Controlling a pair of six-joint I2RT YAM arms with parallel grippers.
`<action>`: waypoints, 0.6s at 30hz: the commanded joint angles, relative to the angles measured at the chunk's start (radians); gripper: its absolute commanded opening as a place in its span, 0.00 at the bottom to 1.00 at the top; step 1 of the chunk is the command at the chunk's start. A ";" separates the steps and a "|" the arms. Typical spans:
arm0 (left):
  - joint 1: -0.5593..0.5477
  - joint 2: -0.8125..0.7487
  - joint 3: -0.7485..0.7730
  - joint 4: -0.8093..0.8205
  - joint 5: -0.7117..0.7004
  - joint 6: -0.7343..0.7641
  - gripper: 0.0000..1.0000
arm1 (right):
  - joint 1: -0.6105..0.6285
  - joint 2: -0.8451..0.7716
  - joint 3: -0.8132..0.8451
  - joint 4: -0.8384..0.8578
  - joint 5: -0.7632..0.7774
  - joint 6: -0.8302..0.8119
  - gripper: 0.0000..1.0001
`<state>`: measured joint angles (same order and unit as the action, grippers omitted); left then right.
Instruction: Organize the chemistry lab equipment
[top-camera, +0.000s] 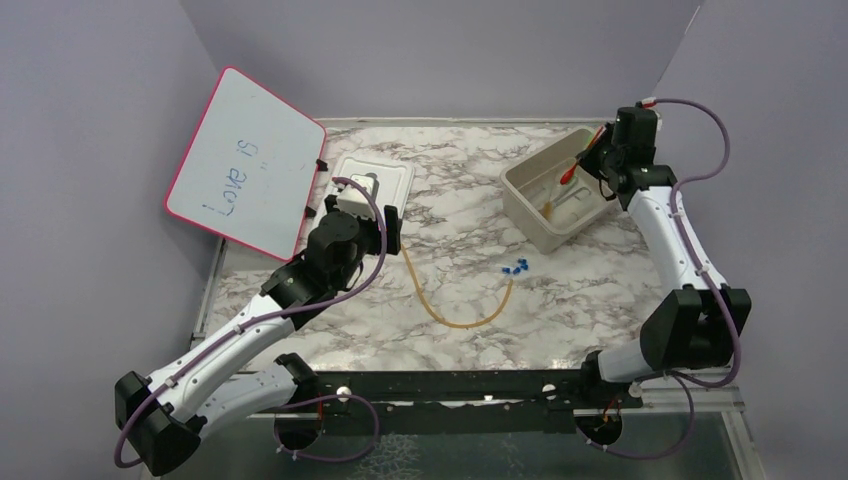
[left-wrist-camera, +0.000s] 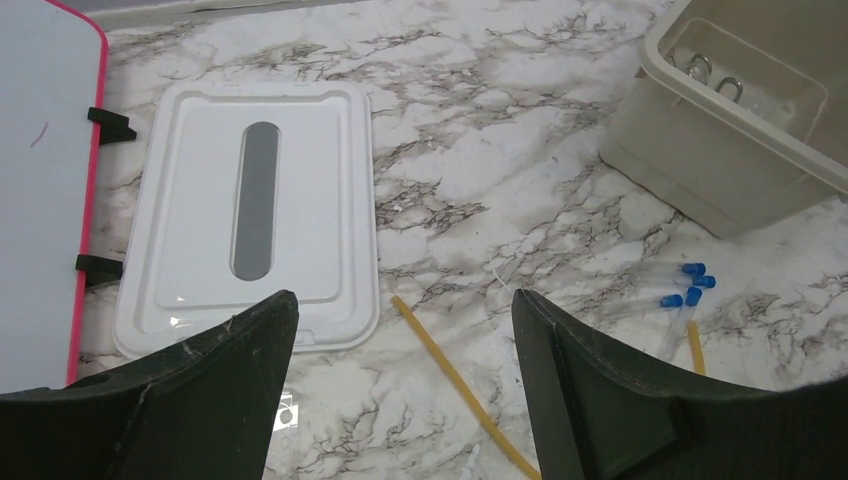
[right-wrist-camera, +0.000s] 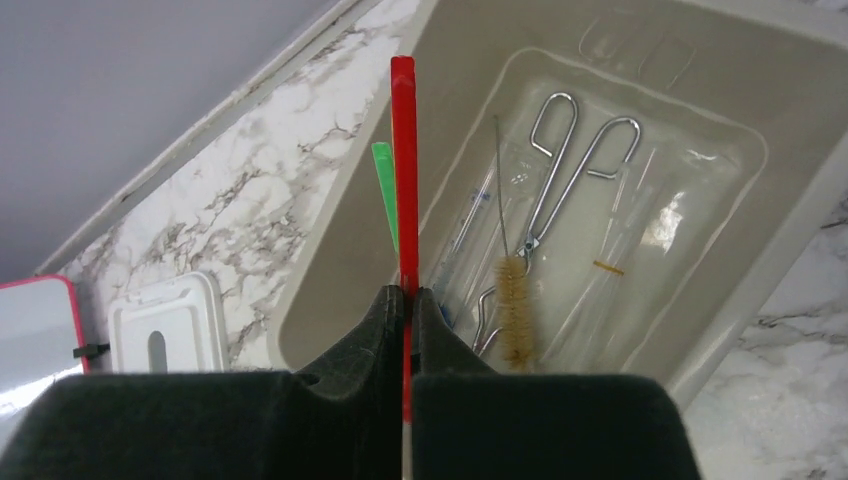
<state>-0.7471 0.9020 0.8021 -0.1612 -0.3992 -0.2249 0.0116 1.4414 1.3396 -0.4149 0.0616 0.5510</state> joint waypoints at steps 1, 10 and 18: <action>0.006 0.003 -0.015 0.029 0.031 -0.009 0.81 | 0.007 0.076 -0.021 -0.037 0.089 0.170 0.04; 0.008 0.021 -0.023 0.031 0.028 -0.011 0.81 | 0.009 0.230 -0.050 0.038 0.032 0.318 0.04; 0.012 0.040 -0.027 0.032 0.031 -0.007 0.81 | 0.011 0.377 0.010 -0.006 0.043 0.356 0.11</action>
<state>-0.7452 0.9340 0.7883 -0.1585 -0.3855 -0.2272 0.0185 1.7664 1.3025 -0.3988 0.0917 0.8619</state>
